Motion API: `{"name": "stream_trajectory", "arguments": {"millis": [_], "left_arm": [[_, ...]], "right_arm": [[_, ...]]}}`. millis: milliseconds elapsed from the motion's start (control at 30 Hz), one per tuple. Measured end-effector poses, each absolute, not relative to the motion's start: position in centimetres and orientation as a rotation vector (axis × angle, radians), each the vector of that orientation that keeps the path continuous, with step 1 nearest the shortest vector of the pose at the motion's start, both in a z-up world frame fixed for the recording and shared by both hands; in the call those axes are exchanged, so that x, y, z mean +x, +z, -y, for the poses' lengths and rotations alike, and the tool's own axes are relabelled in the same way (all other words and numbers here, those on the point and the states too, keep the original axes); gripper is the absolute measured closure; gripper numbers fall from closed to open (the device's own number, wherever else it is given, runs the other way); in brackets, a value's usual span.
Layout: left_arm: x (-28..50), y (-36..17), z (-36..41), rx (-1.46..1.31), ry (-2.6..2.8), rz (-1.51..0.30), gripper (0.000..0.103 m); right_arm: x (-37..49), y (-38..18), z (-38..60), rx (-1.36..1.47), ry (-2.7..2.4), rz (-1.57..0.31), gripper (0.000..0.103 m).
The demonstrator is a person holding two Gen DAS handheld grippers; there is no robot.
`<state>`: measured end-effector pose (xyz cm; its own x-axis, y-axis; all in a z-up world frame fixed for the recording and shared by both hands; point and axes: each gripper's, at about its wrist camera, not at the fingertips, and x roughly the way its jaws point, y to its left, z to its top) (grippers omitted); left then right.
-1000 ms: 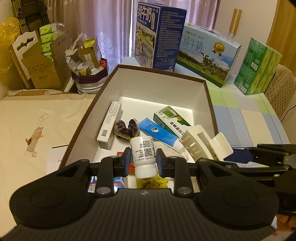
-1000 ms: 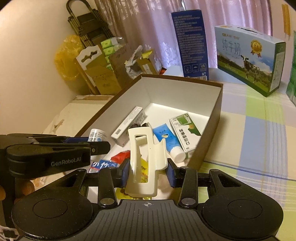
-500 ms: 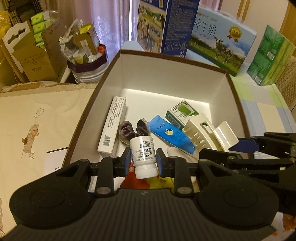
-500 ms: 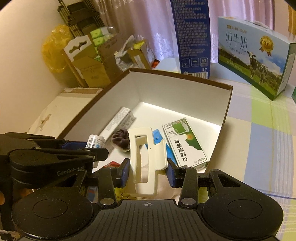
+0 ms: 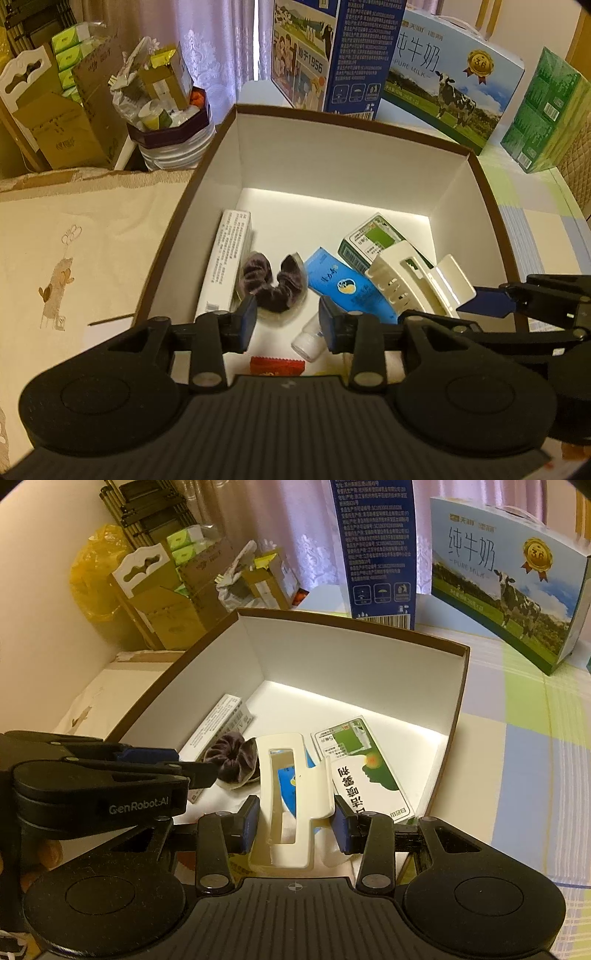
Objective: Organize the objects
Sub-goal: 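Open both tools to drop the pill bottle and hair clip into the box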
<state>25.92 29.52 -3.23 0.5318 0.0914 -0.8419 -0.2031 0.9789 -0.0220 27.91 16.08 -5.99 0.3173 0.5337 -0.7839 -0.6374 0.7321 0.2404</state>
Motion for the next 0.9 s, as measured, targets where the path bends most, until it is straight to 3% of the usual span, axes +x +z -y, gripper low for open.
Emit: {"name": "stream_trajectory", "arguments": {"millis": [767, 900], "left_arm": [[24.9, -2.1, -30.5, -0.118, 0.202, -0.971, 0.058], [24.8, -2.0, -30.6, -0.12, 0.207, -0.966, 0.054]], "right_arm": [[28.2, -6.3, -17.7, -0.178, 0.803, -0.941, 0.065], [28.4, -6.2, -17.4, -0.158, 0.805, -0.932, 0.057]]}}
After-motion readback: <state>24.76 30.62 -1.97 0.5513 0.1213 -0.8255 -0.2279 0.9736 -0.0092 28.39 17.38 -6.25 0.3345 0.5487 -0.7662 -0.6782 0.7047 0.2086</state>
